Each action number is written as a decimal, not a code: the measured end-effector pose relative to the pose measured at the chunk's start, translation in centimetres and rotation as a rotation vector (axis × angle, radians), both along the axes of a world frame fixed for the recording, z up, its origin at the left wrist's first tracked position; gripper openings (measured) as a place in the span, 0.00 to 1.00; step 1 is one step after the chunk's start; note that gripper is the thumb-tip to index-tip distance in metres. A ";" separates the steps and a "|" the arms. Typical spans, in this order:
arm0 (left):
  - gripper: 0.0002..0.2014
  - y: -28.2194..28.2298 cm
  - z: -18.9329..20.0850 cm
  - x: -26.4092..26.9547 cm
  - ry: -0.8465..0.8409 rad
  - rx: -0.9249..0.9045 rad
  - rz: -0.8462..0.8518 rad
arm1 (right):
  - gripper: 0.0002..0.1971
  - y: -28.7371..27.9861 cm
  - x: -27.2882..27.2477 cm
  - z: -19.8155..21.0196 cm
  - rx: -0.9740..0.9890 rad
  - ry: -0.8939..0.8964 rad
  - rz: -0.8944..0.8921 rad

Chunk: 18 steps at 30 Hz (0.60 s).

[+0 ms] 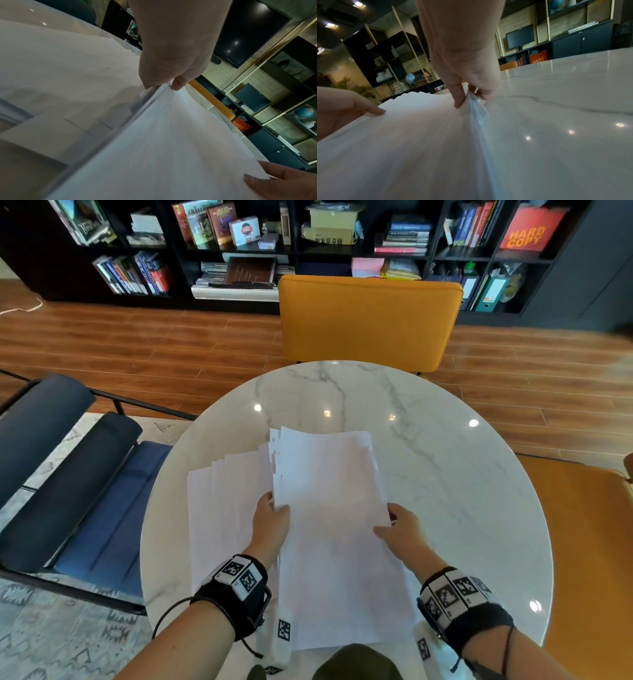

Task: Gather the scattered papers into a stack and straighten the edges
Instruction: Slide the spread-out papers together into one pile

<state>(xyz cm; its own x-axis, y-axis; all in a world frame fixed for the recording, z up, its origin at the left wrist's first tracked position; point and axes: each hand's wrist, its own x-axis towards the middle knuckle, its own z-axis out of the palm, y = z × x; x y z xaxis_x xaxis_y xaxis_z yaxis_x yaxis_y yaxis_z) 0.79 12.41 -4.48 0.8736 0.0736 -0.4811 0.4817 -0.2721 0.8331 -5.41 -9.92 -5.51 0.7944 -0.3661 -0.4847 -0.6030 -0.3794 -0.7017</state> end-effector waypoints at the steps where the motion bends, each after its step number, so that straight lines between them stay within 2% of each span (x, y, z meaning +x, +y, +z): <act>1: 0.16 0.1 0.1 0.0 -0.002 0.002 -0.020 | 0.21 0.2 -0.1 -0.2 0.004 0.005 -0.016; 3: 0.14 0.3 0.3 -0.1 0.001 -0.010 -0.060 | 0.25 0.4 -0.3 -0.7 0.016 0.009 -0.043; 5: 0.18 0.5 0.6 -0.2 -0.001 -0.028 -0.109 | 0.30 0.4 -0.5 -1.0 0.038 0.012 -0.073; 8: 0.22 0.6 0.8 -0.6 0.004 -0.021 -0.142 | 0.29 0.3 -0.7 -1.0 0.046 0.007 -0.057; 14: 0.24 -0.1 1.6 -1.0 -0.020 -0.035 -0.106 | 0.27 -0.1 -0.9 -0.7 -0.003 -0.023 -0.036; 18: 0.22 0.0 2.5 -1.2 -0.034 -0.090 -0.105 | 0.32 -0.9 -1.1 -0.1 -0.050 -0.072 -0.092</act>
